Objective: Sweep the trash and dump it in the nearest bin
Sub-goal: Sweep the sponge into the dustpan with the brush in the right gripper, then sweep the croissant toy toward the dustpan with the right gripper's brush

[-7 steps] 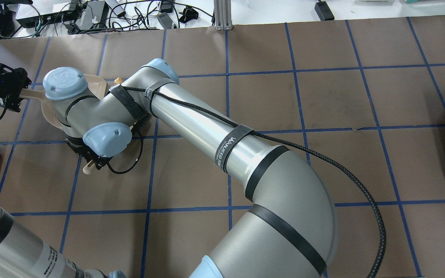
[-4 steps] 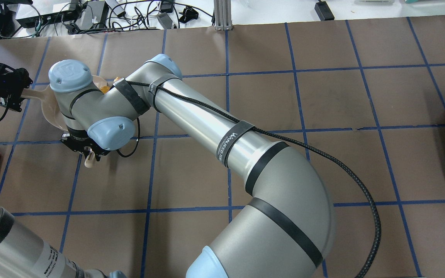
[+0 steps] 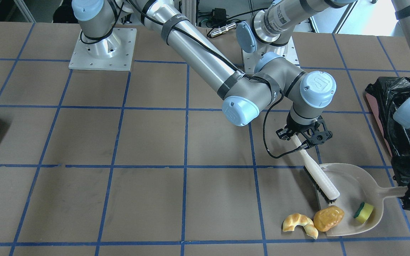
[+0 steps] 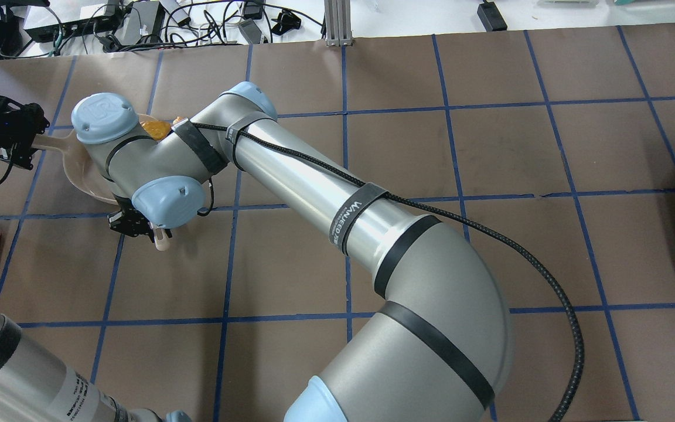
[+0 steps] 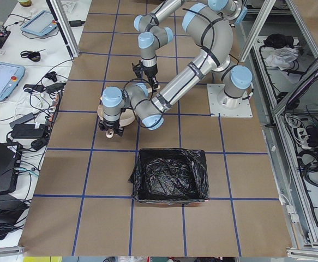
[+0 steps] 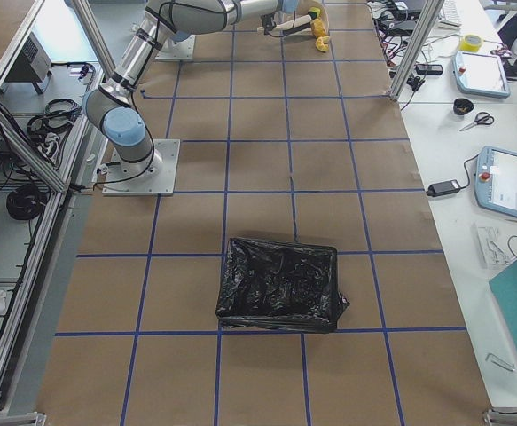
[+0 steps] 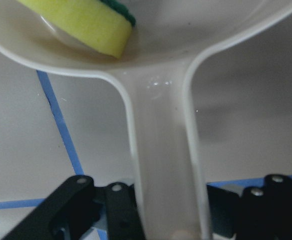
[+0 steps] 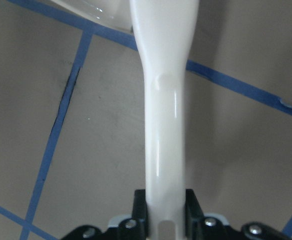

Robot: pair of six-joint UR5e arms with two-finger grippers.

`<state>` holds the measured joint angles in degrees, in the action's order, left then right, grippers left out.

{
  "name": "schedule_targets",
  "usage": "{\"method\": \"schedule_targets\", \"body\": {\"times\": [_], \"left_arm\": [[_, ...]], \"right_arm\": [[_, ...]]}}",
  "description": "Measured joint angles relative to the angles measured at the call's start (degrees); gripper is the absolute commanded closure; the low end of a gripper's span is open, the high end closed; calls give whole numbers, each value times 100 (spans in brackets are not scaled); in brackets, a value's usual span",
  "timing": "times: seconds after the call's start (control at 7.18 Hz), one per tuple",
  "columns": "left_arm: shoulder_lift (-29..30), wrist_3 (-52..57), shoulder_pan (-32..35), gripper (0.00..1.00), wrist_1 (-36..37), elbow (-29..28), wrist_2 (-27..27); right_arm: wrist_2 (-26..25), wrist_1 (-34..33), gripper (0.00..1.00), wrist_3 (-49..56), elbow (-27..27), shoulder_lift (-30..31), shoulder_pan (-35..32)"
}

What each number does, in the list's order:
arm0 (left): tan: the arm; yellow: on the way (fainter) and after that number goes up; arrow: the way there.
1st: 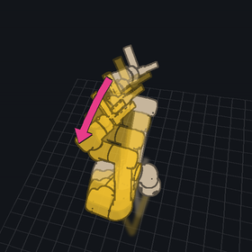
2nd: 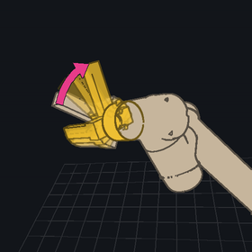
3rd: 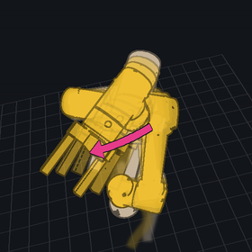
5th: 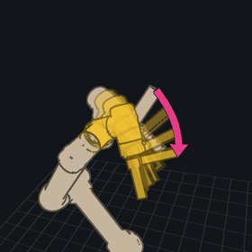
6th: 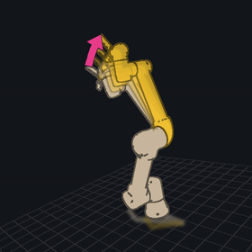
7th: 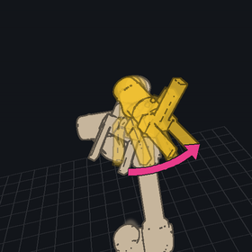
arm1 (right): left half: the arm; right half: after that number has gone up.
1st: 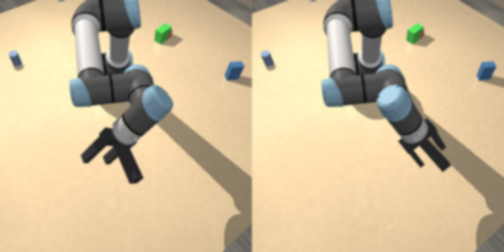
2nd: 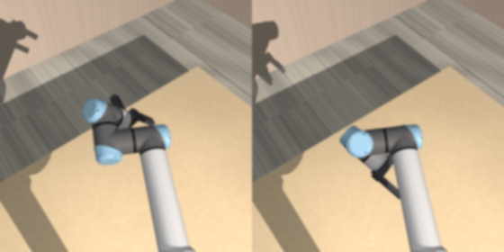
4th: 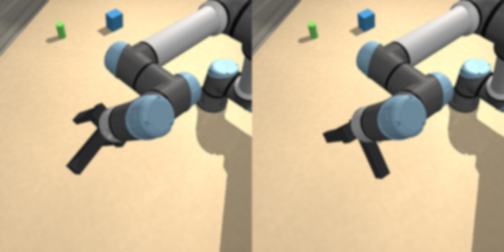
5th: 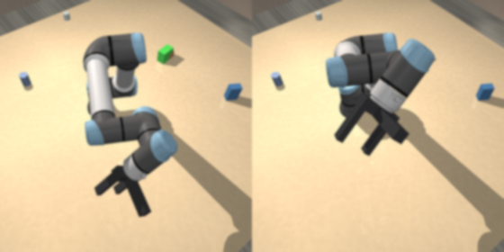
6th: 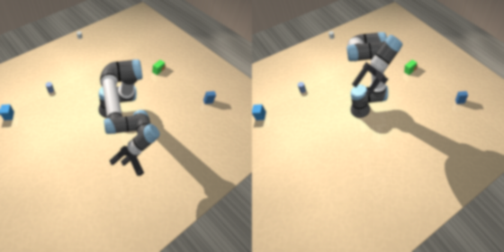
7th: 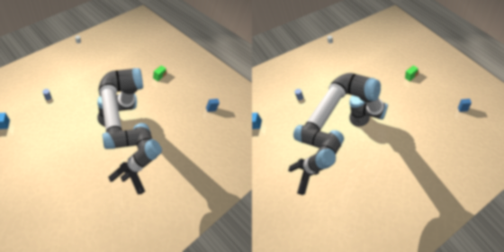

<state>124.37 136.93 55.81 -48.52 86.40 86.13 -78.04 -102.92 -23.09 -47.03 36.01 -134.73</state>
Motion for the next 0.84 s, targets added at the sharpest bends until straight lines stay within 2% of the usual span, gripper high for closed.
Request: {"method": "schedule_targets", "body": {"times": [0.28, 0.56, 0.84], "left_arm": [[15, 0, -1, 100, 0, 5, -14], [62, -15, -4, 100, -5, 7, -19], [121, -77, -7, 100, -7, 2, 1]], "right_arm": [[-21, 160, 100, -970, -225, 363, 13], [243, 225, 100, -2053, -270, 518, 285], [543, 230, 100, -2374, -214, 535, 724]]}}
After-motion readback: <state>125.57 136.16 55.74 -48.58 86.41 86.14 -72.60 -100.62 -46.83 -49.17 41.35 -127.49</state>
